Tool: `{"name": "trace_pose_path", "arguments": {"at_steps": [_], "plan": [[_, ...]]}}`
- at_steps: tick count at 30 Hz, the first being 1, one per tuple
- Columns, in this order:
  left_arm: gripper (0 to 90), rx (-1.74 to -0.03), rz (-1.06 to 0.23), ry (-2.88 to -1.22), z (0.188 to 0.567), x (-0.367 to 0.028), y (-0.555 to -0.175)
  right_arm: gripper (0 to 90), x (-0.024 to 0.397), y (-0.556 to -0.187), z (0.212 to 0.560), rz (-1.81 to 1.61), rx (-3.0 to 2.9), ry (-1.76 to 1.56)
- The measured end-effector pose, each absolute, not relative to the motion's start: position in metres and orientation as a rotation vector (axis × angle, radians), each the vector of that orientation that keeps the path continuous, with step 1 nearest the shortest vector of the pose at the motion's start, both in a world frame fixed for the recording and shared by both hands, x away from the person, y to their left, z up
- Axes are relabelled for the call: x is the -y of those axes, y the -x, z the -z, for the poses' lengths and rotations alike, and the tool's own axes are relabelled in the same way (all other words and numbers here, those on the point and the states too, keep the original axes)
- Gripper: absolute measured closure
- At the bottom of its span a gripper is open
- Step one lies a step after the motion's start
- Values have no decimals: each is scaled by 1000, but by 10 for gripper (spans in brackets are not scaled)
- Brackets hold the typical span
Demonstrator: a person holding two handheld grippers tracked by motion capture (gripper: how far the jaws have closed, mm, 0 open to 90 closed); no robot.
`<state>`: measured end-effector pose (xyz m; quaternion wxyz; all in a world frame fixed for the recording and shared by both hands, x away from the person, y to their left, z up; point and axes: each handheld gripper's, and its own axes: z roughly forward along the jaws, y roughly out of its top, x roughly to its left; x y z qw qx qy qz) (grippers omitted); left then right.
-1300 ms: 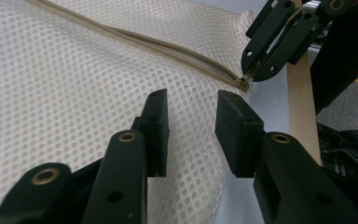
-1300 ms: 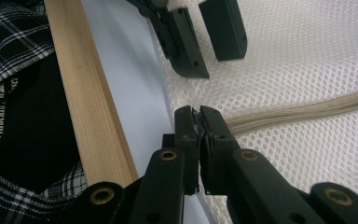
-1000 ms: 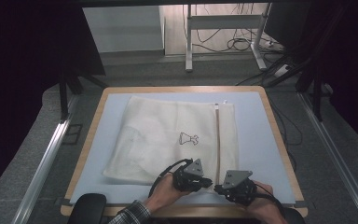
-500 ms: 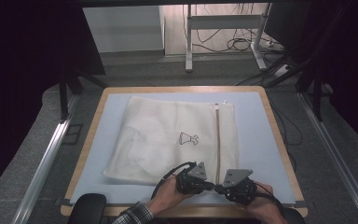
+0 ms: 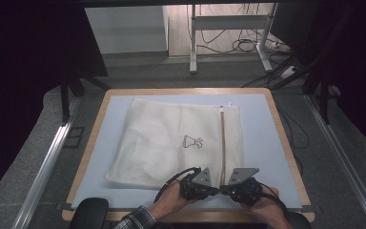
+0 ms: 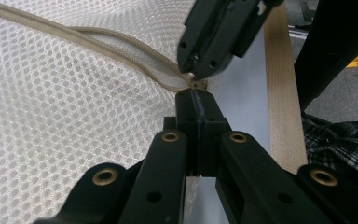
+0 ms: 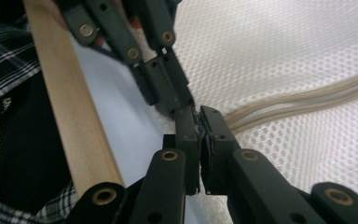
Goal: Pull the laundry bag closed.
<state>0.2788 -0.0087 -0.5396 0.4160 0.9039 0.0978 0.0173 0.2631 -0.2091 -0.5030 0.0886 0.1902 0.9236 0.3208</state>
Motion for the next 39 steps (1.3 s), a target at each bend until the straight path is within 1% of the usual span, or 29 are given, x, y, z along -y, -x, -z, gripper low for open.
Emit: {"name": "trace_pose_path", "arguments": {"at_steps": [14,28,39], "plan": [[900,-217,-43,-2276,539,8,-279,866,205,-268,502,-875,-2682,-585],[900,-213,-34,-2276,539,7,-279,865,209,-278,495,-907,-2607,-630],[900,-211,-34,-2272,540,7,-279,864,210,-286,498,-890,-2606,-649]]}}
